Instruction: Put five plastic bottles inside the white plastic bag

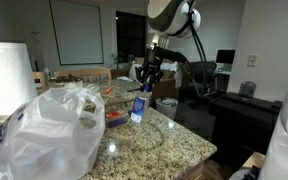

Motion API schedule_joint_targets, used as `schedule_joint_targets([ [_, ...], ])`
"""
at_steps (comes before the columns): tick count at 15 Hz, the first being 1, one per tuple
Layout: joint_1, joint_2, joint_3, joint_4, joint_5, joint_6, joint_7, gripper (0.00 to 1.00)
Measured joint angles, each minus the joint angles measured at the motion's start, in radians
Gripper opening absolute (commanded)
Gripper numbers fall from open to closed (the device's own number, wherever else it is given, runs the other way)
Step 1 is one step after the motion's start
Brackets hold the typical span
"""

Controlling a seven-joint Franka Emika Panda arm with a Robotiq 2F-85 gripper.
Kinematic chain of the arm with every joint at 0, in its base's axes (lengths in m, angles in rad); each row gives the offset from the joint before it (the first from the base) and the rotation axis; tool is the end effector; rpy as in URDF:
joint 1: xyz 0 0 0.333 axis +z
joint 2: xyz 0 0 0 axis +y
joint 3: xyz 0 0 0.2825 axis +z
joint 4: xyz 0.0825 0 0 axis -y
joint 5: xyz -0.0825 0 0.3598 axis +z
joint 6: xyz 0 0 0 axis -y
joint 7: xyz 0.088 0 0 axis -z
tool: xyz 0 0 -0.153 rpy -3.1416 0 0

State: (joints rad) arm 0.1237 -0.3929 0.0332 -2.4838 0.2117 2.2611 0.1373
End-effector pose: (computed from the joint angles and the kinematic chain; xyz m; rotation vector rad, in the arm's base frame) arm 0.4273 0.0803 0.3834 -2.9455 0.1518 -0.2144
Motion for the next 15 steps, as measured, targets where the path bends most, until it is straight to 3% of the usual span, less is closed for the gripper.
schedule_joint_targets([
  [3,0.018,0.003,-0.071,0.116,0.137,-0.113,-0.180,0.14],
  [6,0.042,0.039,-0.098,0.233,0.256,-0.233,-0.297,0.14],
  [11,0.074,0.203,-0.080,0.409,0.429,-0.396,-0.423,0.13],
  [15,0.074,0.391,-0.020,0.508,0.522,-0.427,-0.453,0.13],
])
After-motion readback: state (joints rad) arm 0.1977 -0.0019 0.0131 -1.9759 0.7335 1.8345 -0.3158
